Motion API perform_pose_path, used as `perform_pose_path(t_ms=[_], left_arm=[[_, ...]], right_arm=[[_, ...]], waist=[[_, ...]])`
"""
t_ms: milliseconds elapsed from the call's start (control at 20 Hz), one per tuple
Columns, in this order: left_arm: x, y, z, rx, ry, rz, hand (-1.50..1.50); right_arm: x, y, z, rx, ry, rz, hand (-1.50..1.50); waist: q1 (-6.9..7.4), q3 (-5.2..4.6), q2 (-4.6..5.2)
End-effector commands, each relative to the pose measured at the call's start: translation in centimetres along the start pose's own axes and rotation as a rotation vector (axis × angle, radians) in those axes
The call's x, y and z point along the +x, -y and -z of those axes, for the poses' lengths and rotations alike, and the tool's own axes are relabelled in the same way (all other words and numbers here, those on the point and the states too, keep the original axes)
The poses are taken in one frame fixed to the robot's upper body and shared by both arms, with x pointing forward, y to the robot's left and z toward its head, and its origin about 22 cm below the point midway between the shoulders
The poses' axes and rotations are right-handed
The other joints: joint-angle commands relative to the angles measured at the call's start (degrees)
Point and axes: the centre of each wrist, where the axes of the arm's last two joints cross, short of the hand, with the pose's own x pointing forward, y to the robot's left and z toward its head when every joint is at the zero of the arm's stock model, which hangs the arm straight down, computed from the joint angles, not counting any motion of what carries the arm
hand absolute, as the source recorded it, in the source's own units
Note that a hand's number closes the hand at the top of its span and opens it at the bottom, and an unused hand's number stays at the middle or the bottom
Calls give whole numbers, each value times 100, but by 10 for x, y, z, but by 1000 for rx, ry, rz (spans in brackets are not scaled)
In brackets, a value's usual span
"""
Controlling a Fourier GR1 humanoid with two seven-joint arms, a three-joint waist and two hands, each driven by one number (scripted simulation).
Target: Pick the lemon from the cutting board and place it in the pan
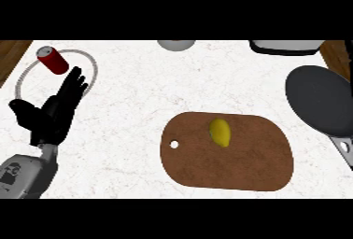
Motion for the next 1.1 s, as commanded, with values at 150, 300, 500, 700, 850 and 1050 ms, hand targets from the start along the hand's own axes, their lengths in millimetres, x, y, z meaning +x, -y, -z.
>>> perform_pose_path(t_ms=[150,300,500,700,850,1050], left_arm=[[8,15,0,43,28,-45,0],[3,8,-3,17,-28,-99,0],[-3,5,-14,71,-45,-104,0],[-4,-7,-22,51,-32,-82,0],[-4,4,-29,57,-26,-90,0],[-16,2,-21,84,-20,-114,0]], right_arm=[[-21,-39,24,258,-57,298,150],[-58,-34,-9,413,-308,-19,150],[-71,-3,-59,388,-138,-76,150],[-76,36,-78,399,-207,-210,-150],[-73,53,-60,491,-162,-286,-150],[-46,28,-22,572,-101,-356,-150]], waist=[[110,144,50],[167,124,83],[-165,142,-7],[-145,137,-8],[-75,138,-1],[-114,131,-1]])
